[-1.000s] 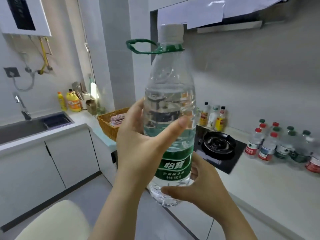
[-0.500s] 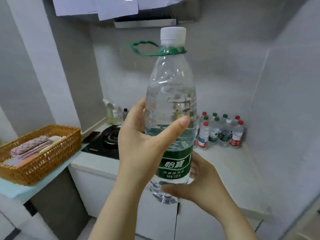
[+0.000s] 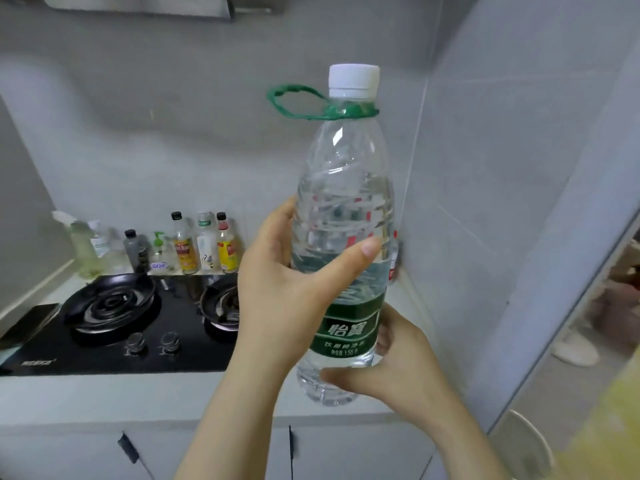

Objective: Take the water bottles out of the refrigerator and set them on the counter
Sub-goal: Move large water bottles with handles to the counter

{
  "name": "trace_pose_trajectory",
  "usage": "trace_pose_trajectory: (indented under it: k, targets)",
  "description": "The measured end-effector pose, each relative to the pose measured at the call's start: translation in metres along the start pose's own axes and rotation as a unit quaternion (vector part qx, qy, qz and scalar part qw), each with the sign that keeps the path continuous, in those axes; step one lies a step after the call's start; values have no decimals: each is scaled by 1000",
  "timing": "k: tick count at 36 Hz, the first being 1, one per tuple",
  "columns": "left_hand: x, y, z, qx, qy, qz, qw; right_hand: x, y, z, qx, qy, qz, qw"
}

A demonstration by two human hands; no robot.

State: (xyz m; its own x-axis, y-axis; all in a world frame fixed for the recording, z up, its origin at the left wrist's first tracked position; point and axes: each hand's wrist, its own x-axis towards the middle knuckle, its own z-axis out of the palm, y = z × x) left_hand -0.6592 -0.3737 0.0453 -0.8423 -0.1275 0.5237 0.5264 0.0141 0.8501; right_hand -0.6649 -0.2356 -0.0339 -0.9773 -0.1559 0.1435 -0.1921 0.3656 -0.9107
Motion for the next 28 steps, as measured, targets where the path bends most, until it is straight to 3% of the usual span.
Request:
trace_pose_trajectory:
  k: [14,28]
  targets:
    - [74,-70,80,-13,-27,-20,999,87,59,-72,-14,24,28,999]
    - [144,-145,109,-9,-73,-70,995,168,108,-87,2,50,87,995]
